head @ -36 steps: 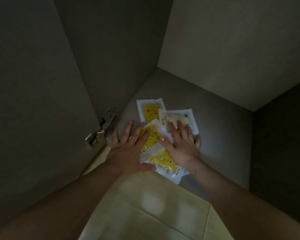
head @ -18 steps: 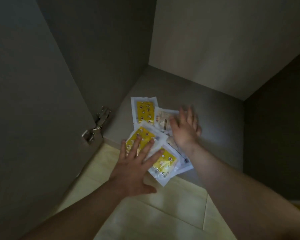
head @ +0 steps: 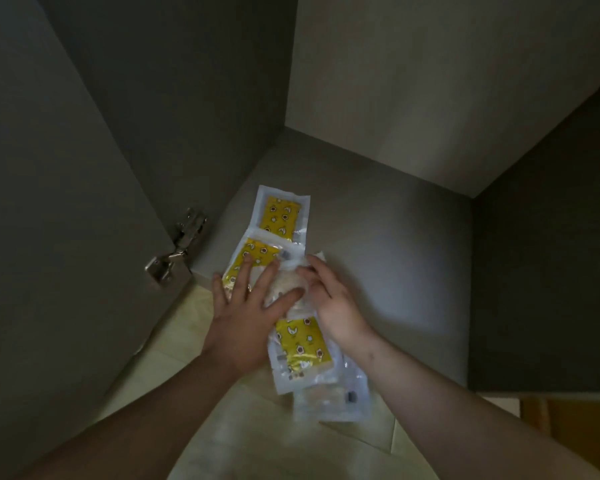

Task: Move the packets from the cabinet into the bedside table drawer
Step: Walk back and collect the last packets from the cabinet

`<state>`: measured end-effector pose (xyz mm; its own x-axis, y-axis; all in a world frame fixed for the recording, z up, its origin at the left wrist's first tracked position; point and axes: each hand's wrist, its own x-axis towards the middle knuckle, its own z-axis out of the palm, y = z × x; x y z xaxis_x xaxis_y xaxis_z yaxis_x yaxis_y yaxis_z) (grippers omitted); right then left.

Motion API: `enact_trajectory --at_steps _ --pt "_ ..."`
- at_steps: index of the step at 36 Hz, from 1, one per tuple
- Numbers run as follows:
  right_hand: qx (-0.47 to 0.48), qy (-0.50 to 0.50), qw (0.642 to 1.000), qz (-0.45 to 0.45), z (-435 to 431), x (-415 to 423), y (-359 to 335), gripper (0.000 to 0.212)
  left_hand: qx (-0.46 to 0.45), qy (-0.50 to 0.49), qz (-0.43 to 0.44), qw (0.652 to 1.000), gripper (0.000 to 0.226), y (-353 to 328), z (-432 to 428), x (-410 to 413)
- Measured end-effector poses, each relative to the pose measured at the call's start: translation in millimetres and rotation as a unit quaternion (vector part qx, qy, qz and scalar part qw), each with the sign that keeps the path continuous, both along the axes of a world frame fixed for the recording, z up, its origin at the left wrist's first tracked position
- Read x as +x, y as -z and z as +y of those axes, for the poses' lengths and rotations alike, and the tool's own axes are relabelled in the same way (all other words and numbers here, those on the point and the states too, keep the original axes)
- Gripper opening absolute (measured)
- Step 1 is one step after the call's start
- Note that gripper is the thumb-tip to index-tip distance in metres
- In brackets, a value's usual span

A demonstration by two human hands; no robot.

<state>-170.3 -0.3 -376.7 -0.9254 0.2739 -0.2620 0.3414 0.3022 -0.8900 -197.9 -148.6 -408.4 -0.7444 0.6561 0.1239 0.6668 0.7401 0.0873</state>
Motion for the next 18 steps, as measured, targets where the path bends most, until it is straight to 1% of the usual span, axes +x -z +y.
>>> enact_trajectory --at_steps 1,3,6,7,9,10,12,14,15,17,18 --pt "-0.07 0.024 0.997 0.0 -3.6 -0.2 -1.8 0.039 0.01 0.01 0.009 1.0 0.073 0.1 -2.4 -0.5" --pt "-0.12 0.075 0.99 -0.001 -5.3 -4.3 -1.3 0.034 0.033 0.032 0.031 0.998 0.049 0.0 -7.6 -3.7" --pt "-0.18 0.15 0.972 0.003 -0.9 -12.5 -4.6 0.03 0.039 0.053 0.032 0.997 0.038 -5.6 -10.1 -14.5" --pt "-0.182 0.162 0.97 0.006 1.2 -14.2 -4.9 0.028 0.046 0.057 0.031 0.997 0.038 -8.1 -9.9 -17.7" --pt "-0.145 0.172 0.974 0.022 5.2 -13.7 -8.4 0.022 0.079 0.065 0.014 0.995 0.039 -17.4 -10.6 -21.0" --pt "-0.127 0.178 0.975 0.033 7.3 -13.1 -9.3 0.02 0.106 0.065 -0.004 0.992 0.039 -22.8 -12.2 -22.0" --pt "-0.11 0.189 0.975 0.052 10.5 -11.3 -11.7 0.023 0.154 0.049 -0.054 0.985 0.039 -34.3 -16.4 -24.1" --pt "-0.096 0.187 0.976 0.047 13.4 -9.0 -9.5 0.028 0.179 0.015 -0.098 0.979 0.041 -41.9 -20.6 -27.0" --pt "-0.089 0.183 0.978 0.042 13.5 -8.1 -9.8 0.029 0.199 -0.019 -0.125 0.972 0.043 -44.7 -22.4 -27.8" --pt "-0.087 0.179 0.979 0.046 12.2 -6.9 -11.6 0.028 0.245 -0.092 -0.177 0.949 0.041 -42.8 -26.1 -29.9" --pt "-0.085 0.174 0.98 0.052 11.3 -5.9 -13.3 0.027 0.267 -0.104 -0.203 0.936 0.041 -42.0 -27.6 -30.1"
